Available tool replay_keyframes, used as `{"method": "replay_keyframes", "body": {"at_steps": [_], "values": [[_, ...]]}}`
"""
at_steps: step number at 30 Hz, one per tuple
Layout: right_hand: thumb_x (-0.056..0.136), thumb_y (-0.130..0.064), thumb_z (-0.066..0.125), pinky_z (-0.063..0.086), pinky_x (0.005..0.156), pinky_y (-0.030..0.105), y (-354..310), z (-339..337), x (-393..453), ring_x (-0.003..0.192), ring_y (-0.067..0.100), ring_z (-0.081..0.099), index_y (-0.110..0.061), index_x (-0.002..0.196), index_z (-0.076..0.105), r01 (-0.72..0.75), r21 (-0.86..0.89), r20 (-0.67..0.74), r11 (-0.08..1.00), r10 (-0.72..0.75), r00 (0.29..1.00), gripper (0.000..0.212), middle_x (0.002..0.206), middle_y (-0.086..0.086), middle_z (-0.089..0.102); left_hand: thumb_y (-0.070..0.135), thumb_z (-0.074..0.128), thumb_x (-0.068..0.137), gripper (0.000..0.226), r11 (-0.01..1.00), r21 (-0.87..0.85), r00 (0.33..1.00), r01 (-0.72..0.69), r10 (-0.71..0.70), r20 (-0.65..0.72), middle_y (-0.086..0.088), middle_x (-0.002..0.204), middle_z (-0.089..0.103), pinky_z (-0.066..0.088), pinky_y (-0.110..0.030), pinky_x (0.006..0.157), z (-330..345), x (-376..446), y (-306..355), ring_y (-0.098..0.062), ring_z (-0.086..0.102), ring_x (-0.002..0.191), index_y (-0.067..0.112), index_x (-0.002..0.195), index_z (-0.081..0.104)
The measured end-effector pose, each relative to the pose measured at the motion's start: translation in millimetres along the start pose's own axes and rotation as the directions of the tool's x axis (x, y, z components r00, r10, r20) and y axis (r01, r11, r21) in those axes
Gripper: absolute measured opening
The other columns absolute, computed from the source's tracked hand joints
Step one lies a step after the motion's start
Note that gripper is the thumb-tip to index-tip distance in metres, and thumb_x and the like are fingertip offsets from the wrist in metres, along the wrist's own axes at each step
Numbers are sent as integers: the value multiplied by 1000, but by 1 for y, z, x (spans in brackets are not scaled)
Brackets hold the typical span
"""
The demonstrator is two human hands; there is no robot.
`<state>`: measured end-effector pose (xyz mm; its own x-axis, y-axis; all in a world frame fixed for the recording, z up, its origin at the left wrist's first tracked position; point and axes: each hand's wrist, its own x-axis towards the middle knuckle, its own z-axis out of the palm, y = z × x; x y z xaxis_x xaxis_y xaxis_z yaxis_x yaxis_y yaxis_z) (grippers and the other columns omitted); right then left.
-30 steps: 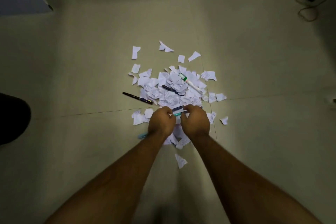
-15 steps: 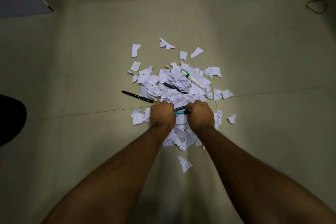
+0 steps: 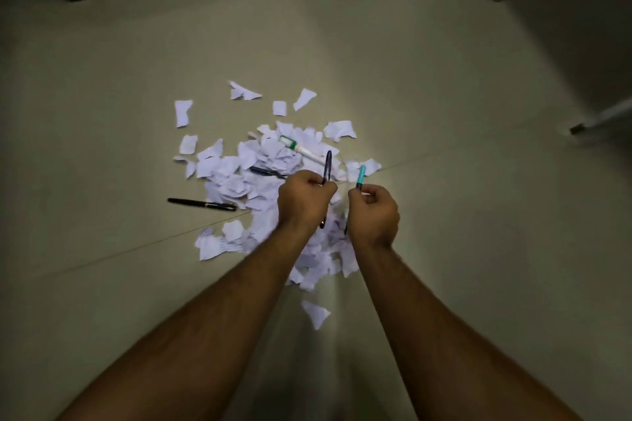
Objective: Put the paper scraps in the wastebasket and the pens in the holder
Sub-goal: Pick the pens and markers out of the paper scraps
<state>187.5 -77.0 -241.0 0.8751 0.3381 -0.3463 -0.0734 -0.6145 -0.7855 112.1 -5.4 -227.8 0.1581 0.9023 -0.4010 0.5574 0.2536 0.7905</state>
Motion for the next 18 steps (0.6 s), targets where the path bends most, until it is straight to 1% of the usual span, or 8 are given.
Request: {"method": "replay_keyframes", "body": {"at_steps": [2,4,6,8,10,12,15,18], "values": [[82,-24,72,48,72,26,13,-19,12,82,24,69,-15,95,75,-85,86,-100,993,93,991,16,78,-2,68,18,74,74,12,988,-108,982,112,-94,163,-5,64,69,60,-39,69,32,-11,3,-25,66,66,13,64,69],[81,-24,73,51,72,28,35,-45,20,81,23,69,-13,93,76,-164,102,-152,981,178,972,17,77,-1,68,16,74,74,13,977,-94,938,189,-152,310,-10,64,70,61,-49,67,67,-25,-2,-27,67,62,12,62,69],[82,-24,72,45,71,25,61,-74,24,81,22,67,-13,96,76,-245,86,-178,966,257,950,18,85,2,72,16,73,74,13,983,-45,909,181,-149,390,-7,61,68,59,-50,67,98,-39,-7,-24,63,58,13,62,69],[83,-23,70,43,73,23,84,-100,27,80,19,64,-14,100,76,-299,56,-182,953,304,935,21,93,3,74,19,74,72,13,992,8,899,129,-121,421,-2,59,67,60,-47,72,125,-50,-9,-21,63,60,17,59,69],[84,-20,68,43,74,22,101,-125,32,80,16,61,-15,103,76,-313,46,-187,949,316,930,21,95,2,74,22,74,73,10,996,78,884,54,-84,460,-1,70,72,60,-38,76,150,-64,-5,-22,68,72,20,65,71],[86,-17,67,44,75,21,109,-139,36,80,15,61,-14,104,75,-308,44,-185,950,311,932,20,94,1,73,24,73,79,6,987,155,871,-47,-35,490,-3,84,75,55,-28,76,164,-76,-1,-21,68,81,18,78,75],[88,-16,67,46,77,22,118,-152,43,86,16,64,-14,105,74,-309,47,-191,950,312,931,19,95,-2,70,27,71,83,16,949,256,867,-186,35,498,-6,89,74,51,-27,71,181,-87,6,-24,67,84,12,86,75],[86,-16,68,49,77,22,123,-153,48,87,17,66,-17,102,74,-322,36,-181,946,323,929,17,99,0,73,30,73,82,22,910,334,871,-247,57,488,-5,91,72,45,-26,68,189,-91,7,-24,66,84,11,93,72]]}}
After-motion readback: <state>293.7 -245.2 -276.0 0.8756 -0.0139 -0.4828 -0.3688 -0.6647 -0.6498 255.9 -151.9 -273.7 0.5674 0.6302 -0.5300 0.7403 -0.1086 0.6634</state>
